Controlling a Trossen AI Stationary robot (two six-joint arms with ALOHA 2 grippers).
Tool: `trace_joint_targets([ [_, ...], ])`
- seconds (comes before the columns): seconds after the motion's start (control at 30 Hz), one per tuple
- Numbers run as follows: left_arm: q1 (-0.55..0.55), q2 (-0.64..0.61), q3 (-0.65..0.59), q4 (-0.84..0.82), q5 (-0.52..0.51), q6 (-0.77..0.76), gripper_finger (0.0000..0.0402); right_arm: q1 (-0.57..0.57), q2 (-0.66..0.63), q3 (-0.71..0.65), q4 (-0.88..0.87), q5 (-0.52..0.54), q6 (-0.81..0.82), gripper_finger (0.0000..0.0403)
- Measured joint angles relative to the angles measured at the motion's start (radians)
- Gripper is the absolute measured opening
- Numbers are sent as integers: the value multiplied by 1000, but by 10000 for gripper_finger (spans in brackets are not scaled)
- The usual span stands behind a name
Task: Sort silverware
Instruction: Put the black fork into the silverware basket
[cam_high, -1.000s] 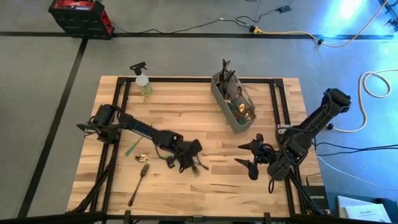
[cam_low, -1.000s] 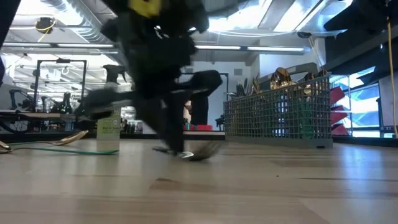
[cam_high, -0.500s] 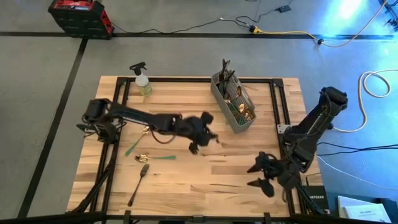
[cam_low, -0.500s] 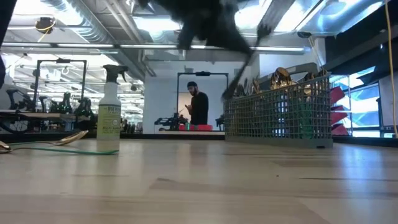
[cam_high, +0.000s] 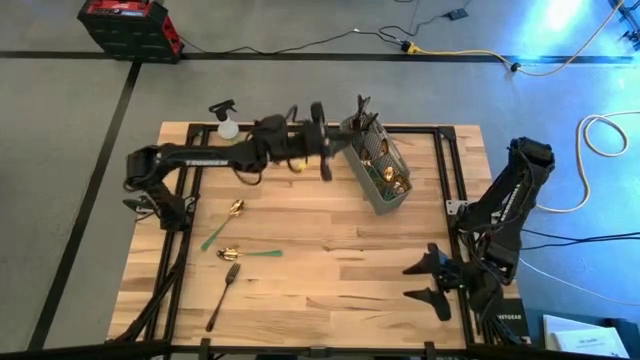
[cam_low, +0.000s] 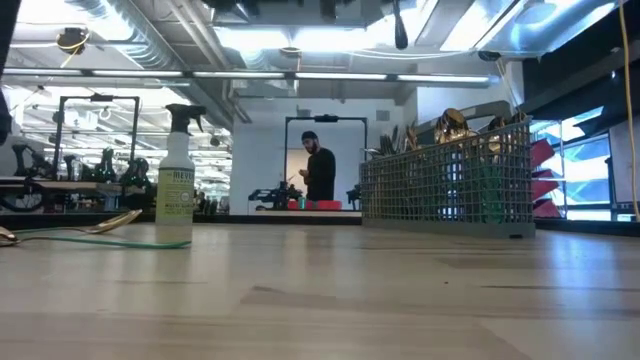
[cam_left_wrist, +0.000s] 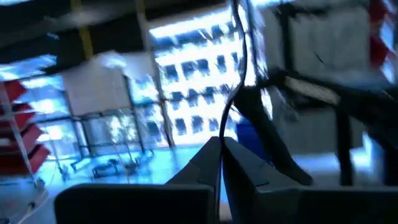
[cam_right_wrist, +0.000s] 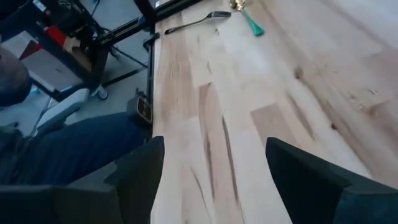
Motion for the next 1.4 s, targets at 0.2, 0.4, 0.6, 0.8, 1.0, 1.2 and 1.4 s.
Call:
trace_joint_targets([
  [0.2,96,148,0,73,-16,-204,0,0,37,0,2,28,-22,266],
  [0.4,136,342,-1,202,-24,-238,0,0,109,0,2,80,-27,266],
  [0.6,144,485,-1,283,-79,-269,0,0,171,0,27,72,-2,266],
  [0.8,143,508,-1,248,-71,-367,3,0,199,0,37,61,11,266],
  [1.0,139,441,0,350,-44,-385,44,-8,205,0,39,60,11,266],
  [1.2,144,309,1,334,1,-359,126,-9,205,0,59,60,10,266],
  [1.4,144,32,28,419,101,-310,211,-9,204,0,69,59,8,266],
])
